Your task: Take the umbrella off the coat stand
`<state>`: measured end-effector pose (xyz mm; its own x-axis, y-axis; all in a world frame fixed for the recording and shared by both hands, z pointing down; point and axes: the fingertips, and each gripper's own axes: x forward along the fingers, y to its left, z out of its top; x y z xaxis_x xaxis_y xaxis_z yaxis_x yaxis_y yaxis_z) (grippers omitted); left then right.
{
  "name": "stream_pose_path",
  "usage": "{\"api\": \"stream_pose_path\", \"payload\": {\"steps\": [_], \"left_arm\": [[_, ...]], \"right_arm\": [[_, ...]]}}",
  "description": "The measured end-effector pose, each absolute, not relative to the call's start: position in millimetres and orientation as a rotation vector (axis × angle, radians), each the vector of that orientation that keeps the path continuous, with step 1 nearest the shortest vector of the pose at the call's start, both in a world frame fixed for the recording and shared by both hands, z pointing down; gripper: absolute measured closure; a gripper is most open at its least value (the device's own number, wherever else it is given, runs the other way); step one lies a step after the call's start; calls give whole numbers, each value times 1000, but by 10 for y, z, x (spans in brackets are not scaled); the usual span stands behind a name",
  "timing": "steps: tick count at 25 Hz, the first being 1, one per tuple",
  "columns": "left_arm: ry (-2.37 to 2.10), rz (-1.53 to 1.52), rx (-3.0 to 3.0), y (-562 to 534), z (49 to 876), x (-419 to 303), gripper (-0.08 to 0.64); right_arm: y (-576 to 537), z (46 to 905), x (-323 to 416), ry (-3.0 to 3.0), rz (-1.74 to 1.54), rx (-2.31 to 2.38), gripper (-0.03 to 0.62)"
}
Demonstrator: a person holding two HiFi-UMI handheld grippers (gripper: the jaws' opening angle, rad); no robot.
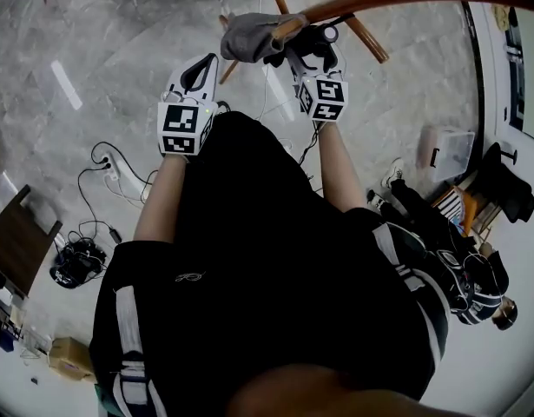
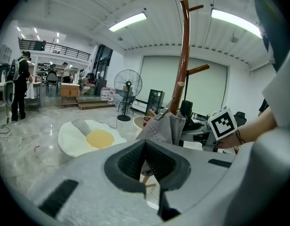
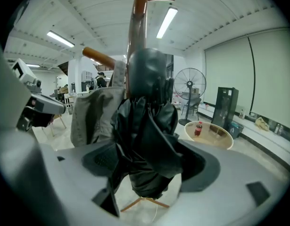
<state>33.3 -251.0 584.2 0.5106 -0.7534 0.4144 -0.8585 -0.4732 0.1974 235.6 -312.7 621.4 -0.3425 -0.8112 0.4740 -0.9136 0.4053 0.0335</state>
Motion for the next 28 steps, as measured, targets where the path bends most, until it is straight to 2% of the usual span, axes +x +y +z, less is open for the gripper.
{"api": "stream_pose_path", "payload": {"steps": [6, 28], "left_arm": [[-1341, 384, 2375, -2470, 5843, 301, 560], [-1317, 390, 2392, -2368, 5812, 376, 560]], "right_arm": [[-3220, 6357, 2391, -2214, 331, 1506, 295], [-3041, 6144, 2355, -2221, 334, 1514, 336]]}}
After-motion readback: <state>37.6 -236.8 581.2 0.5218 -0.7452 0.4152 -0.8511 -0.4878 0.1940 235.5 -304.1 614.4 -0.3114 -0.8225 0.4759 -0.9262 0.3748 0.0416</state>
